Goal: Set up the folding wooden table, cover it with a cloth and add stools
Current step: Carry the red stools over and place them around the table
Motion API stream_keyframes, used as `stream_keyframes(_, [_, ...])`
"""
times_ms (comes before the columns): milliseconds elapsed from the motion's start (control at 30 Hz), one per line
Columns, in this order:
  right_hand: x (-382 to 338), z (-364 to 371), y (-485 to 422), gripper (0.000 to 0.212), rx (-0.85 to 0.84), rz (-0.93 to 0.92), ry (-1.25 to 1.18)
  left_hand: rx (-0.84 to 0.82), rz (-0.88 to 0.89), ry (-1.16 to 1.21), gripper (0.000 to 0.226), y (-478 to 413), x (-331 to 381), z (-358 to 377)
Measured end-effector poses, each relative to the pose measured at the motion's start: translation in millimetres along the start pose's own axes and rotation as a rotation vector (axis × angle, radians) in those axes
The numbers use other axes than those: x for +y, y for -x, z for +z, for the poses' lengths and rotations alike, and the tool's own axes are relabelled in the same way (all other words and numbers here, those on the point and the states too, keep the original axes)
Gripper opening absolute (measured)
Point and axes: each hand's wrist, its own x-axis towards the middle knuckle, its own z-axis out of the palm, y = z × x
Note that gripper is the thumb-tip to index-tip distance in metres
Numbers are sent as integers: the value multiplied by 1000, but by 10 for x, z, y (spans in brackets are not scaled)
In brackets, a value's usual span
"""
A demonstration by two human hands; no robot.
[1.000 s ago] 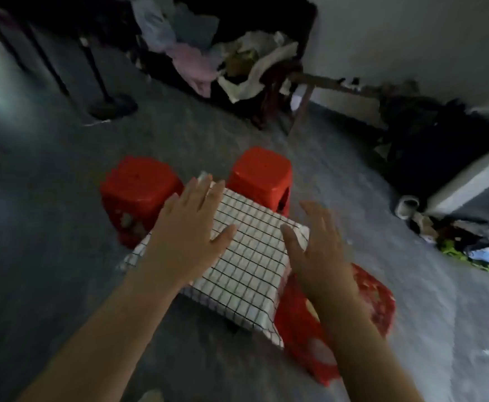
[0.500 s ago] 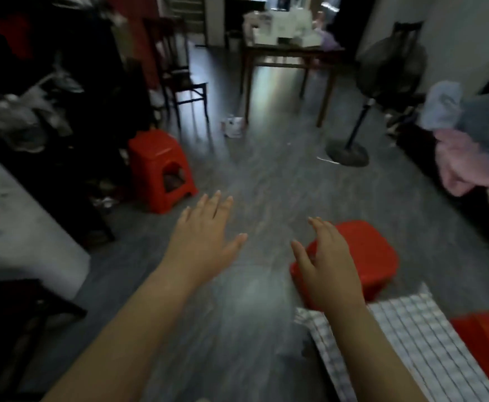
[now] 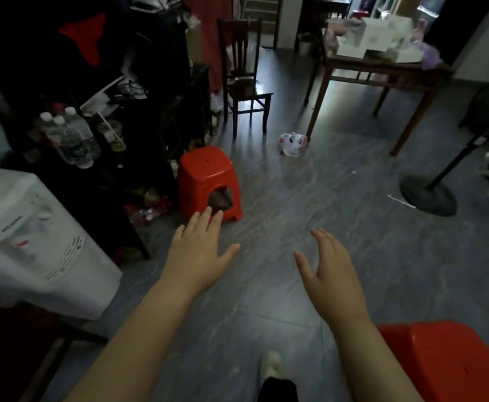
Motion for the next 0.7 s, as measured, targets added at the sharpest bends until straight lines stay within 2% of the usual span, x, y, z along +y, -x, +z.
stream_keyframes(167, [216,181,-1375,60,-93,-68,8,-22,-115,10,75,-1129,-23,106])
stream_keyframes(333, [140,476,-2786,57,-170,-196,23,-7,-248,42,75,-2094,-241,106])
stream_keyframes(533, [-269,1188,-4286,58,-272,-290,-10,11,-407,76,75,-3222,-914,195])
stream_keyframes(700, [-462,1780,-5439,56,-302,-301,28,-30,-459,109,76,-4379,-1519,354])
